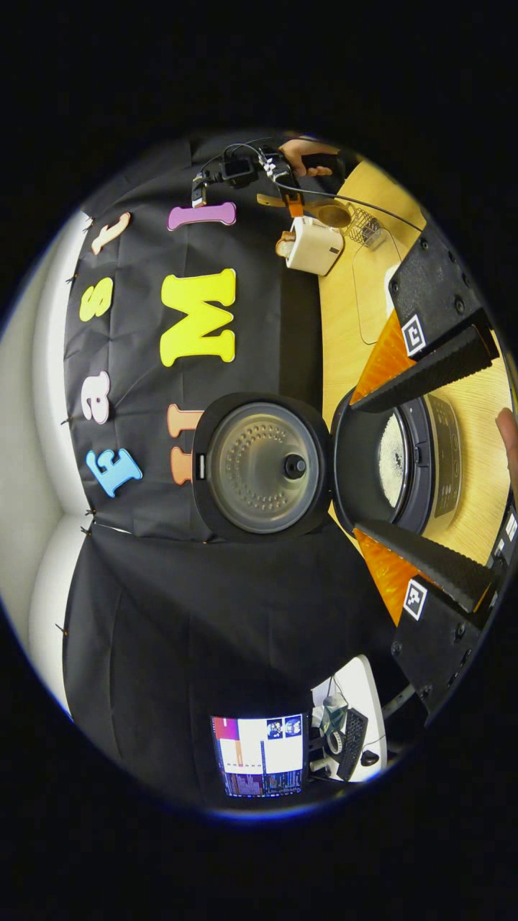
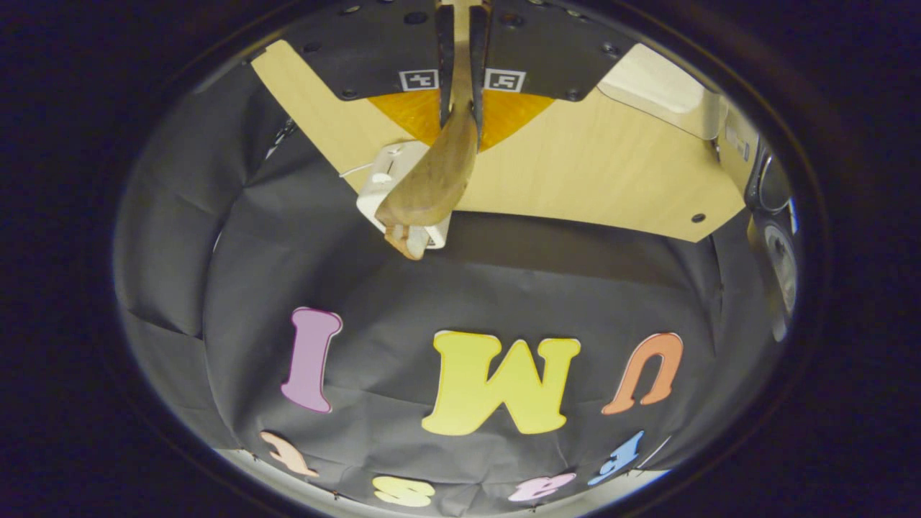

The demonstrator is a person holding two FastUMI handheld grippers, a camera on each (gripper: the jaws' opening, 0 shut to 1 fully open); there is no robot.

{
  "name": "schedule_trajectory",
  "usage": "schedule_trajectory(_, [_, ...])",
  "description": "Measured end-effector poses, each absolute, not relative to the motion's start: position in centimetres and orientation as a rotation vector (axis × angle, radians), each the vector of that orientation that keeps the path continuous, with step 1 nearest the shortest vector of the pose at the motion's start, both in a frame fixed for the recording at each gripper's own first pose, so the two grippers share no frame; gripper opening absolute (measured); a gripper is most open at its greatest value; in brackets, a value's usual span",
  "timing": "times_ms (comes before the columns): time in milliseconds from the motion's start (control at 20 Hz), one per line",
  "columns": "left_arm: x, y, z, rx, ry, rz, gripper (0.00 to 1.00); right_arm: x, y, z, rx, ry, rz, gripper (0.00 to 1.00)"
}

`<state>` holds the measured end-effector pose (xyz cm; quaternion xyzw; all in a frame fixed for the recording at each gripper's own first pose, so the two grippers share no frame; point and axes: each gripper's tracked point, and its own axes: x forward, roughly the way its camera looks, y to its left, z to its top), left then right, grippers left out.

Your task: Close the left gripper, press the button to open the rice cooker; take a wooden spoon from the chopstick holder with the right hand, scoop a spoonful of rice and pour it into the rice cooker, then put the wooden spoon back into the chopstick holder.

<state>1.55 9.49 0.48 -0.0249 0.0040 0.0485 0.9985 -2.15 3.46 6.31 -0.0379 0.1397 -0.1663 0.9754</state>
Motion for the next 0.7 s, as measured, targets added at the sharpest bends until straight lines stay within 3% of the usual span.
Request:
schedule_trajectory(350, [1.5, 7.8, 0.8, -0.028, 0.001, 0.064, 0.96, -1.4, 2.3, 3.2, 0.010, 0.359, -0.341, 0.13])
schedule_trajectory(500, [1.4, 7.4, 1.0, -0.021, -0.002, 0.059, 0.96, -1.5, 2.0, 1.6, 0.036, 0.402, -0.347, 0.26])
schedule_trajectory(600, [1.4, 7.3, 1.0, -0.020, -0.005, 0.058, 0.96, -1.1, 0.9, 1.8, 0.024, 0.380, -0.389, 0.27])
schedule_trajectory(650, [1.3, 7.3, 1.0, -0.020, -0.006, 0.059, 0.96, -1.2, 0.3, 2.1, 0.018, 0.372, -0.407, 0.31])
schedule_trajectory(700, [1.3, 7.3, 1.0, -0.020, -0.008, 0.060, 0.96, -1.3, 0.0, 2.1, 0.016, 0.368, -0.418, 0.53])
